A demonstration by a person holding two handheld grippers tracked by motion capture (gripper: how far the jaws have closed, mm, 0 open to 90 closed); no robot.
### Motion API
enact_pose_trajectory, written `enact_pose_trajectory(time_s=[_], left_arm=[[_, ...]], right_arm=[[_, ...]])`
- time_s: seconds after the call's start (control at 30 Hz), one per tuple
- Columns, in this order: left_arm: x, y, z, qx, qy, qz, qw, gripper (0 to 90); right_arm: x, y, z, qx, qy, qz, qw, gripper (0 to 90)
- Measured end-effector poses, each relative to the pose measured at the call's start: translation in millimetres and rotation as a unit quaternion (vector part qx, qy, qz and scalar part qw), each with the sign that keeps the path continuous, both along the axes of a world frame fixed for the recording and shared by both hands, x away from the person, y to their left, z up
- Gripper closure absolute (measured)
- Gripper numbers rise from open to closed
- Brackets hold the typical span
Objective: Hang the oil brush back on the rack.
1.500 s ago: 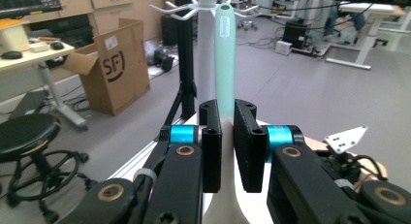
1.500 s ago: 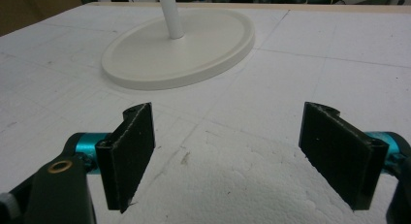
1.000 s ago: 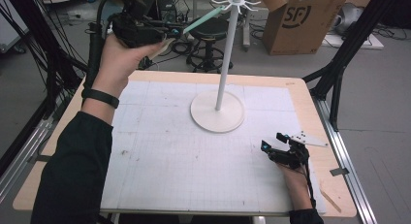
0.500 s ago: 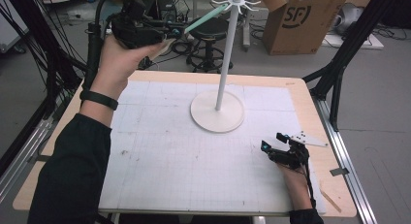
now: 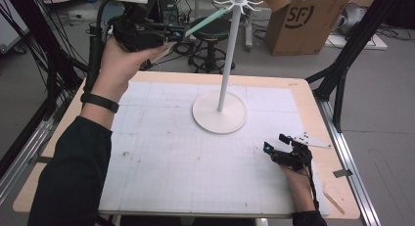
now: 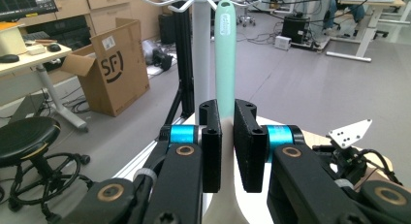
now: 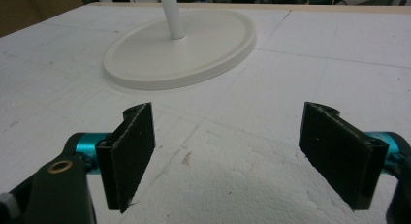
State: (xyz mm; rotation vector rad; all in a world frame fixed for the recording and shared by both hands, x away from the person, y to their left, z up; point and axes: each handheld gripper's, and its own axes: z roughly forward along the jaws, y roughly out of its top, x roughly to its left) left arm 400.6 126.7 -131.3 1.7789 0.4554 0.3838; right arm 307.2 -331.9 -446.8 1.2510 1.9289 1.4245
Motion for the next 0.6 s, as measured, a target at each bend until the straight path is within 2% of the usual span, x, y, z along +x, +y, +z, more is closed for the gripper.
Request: enact_pose_trajectory(time_s=[0.27,0.6], left_arm=[[2.7,-3.4,-2.6,0.007,-0.004,0.01,0.9999,82.0],[8.3,-6.7,-6.8,0.013,0.005,0.033,0.9994,82.0]], right_arm=[[0.1,0.0,0.0,0.0,0.0,0.0,1.0,19.8],[0.1,0.0,-0.1,0.0,-0.001,0.001,1.0,19.8]])
